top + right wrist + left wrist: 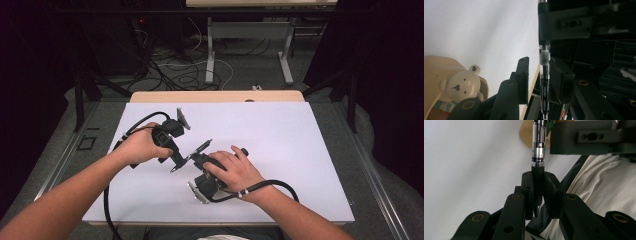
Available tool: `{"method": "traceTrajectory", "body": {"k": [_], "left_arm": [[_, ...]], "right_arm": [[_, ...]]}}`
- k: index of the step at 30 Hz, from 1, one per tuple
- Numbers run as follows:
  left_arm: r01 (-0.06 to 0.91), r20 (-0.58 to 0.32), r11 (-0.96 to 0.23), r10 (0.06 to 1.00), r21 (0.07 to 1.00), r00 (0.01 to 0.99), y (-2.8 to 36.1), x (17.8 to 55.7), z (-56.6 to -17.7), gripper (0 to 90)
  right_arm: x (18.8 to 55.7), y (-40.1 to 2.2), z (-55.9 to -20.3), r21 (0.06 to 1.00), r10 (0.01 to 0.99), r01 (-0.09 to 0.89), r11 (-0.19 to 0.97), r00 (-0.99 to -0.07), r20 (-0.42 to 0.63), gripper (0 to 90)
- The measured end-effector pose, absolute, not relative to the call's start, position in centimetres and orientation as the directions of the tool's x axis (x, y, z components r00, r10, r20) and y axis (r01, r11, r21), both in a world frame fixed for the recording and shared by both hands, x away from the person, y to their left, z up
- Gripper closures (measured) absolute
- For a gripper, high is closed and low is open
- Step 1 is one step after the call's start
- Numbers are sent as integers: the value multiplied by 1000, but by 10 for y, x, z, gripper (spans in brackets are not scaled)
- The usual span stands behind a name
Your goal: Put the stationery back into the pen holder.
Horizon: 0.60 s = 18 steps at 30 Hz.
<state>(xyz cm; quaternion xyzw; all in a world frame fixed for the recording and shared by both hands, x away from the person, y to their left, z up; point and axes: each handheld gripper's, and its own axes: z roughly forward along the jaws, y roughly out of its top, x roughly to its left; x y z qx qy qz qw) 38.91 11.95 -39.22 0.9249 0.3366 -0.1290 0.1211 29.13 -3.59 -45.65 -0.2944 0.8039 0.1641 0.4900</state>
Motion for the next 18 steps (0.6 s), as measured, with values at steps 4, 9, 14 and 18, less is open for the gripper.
{"method": "traceTrajectory", "body": {"k": [4,9,14,18], "left_arm": [[664,-325,-737,602,126,730,118,389,-393,793],[662,-329,-740,600,119,729,116,388,-393,794],[671,-340,-731,604,126,721,116,388,-393,793],[676,-349,-726,605,127,716,115,388,-393,793]], "right_arm": [[292,-32,-458,-49,-323,-639,767,-319,-891,708],[295,-29,-459,-90,-354,-649,755,-289,-889,719],[295,-26,-460,-96,-356,-653,751,-278,-892,738],[295,-24,-462,-105,-359,-658,745,-263,-896,759]]}}
